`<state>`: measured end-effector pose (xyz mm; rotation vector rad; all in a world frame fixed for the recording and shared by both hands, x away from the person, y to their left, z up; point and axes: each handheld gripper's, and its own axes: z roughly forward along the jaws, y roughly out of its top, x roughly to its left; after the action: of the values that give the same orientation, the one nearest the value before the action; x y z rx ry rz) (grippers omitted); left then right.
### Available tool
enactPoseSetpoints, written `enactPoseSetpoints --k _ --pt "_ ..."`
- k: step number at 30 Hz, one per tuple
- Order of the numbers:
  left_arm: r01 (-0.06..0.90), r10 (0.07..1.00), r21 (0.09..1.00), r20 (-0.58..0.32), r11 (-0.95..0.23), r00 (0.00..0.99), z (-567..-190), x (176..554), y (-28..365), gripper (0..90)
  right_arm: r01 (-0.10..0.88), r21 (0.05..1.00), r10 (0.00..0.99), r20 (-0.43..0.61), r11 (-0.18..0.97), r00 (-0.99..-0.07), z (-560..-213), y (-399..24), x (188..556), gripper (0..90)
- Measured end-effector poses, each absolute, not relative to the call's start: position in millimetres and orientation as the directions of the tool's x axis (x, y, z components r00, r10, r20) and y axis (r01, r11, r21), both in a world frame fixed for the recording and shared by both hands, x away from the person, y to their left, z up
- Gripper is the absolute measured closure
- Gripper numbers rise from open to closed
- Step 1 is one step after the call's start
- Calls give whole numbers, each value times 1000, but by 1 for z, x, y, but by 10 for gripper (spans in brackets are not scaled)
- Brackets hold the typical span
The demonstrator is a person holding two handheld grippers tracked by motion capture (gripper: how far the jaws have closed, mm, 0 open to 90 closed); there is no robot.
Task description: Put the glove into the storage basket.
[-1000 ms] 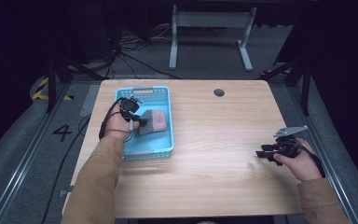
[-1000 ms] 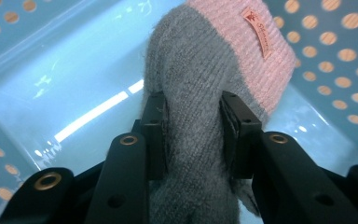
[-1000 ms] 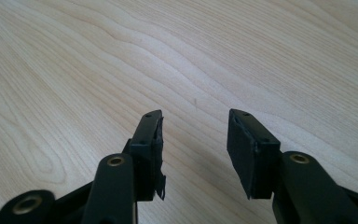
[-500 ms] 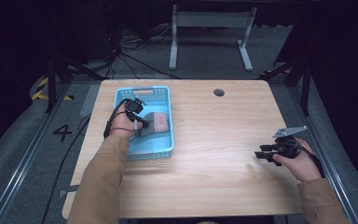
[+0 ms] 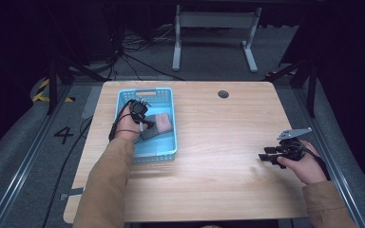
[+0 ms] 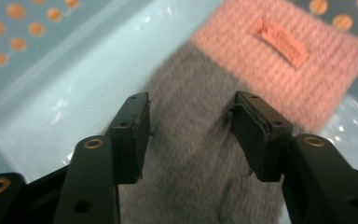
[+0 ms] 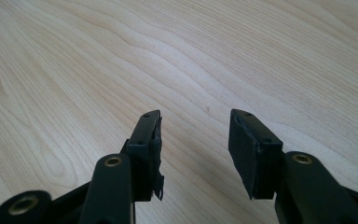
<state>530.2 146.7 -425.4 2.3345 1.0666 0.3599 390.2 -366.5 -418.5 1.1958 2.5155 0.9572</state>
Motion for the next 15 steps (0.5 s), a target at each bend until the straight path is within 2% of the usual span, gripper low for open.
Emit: enactPoseSetpoints --k 10,15 --pt "583 753 640 -10 -501 658 -403 511 145 464 604 629 731 82 489 -677 -416 -357 398 550" --pt "572 746 677 -51 -463 664 -385 491 144 463 589 624 716 65 515 -695 -416 -350 401 550"
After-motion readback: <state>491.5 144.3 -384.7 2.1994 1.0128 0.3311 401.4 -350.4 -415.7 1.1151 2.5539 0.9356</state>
